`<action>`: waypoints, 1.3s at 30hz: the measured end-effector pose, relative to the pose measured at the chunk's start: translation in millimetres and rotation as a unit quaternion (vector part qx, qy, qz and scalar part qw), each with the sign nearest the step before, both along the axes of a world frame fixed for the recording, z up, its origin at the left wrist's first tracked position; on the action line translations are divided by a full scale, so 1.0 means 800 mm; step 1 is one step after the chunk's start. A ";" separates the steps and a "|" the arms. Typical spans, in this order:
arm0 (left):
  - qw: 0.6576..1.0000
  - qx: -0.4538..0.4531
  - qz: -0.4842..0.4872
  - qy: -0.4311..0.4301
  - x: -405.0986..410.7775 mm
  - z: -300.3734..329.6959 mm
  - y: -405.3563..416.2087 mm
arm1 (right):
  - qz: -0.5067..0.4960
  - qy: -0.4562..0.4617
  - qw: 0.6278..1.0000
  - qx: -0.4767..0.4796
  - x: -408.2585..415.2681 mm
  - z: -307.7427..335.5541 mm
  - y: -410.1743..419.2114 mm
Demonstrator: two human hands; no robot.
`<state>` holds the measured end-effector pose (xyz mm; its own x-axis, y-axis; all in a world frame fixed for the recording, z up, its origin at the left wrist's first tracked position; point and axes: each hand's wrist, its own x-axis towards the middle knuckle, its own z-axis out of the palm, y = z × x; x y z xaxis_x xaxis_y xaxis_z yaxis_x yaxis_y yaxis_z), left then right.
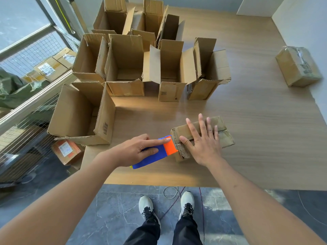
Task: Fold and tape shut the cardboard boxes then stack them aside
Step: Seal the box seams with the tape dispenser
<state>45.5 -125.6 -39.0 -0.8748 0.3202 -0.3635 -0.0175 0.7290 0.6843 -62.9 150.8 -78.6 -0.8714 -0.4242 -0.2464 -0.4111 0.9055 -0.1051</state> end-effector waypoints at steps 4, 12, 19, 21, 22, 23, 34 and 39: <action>1.000 -0.001 0.007 -0.025 -0.001 0.006 -0.012 | -0.001 -0.013 1.000 -0.006 -0.001 0.001 0.001; 0.997 -0.031 0.015 -0.065 0.009 0.009 -0.034 | 0.001 -0.018 1.000 -0.002 -0.002 0.002 0.000; 0.992 -0.077 0.031 -0.094 -0.010 -0.004 0.001 | 0.003 -0.019 1.000 0.009 -0.003 0.002 -0.002; 0.990 -0.071 0.048 -0.110 -0.015 -0.002 0.011 | 0.005 -0.018 1.000 0.016 -0.002 0.002 -0.003; 0.989 -0.070 0.055 -0.117 -0.019 0.000 0.016 | 0.005 -0.016 1.000 0.018 -0.002 0.003 -0.004; 0.988 -0.072 0.058 -0.122 -0.023 0.002 0.019 | 0.006 -0.014 1.000 0.020 -0.002 0.003 -0.005; 0.976 -0.126 0.029 -0.174 -0.051 0.023 0.021 | -0.064 0.013 0.997 0.034 0.039 0.025 -0.055; 0.969 -0.179 0.008 -0.172 -0.030 0.000 0.011 | -0.075 -0.033 0.997 0.014 0.031 0.017 -0.032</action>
<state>21.8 -116.5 -39.3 -0.6861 0.1081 -0.7194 -0.2121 0.9162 0.3400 -38.3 125.3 -64.9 -0.9060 -0.2829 -0.3148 -0.2641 0.9591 -0.1019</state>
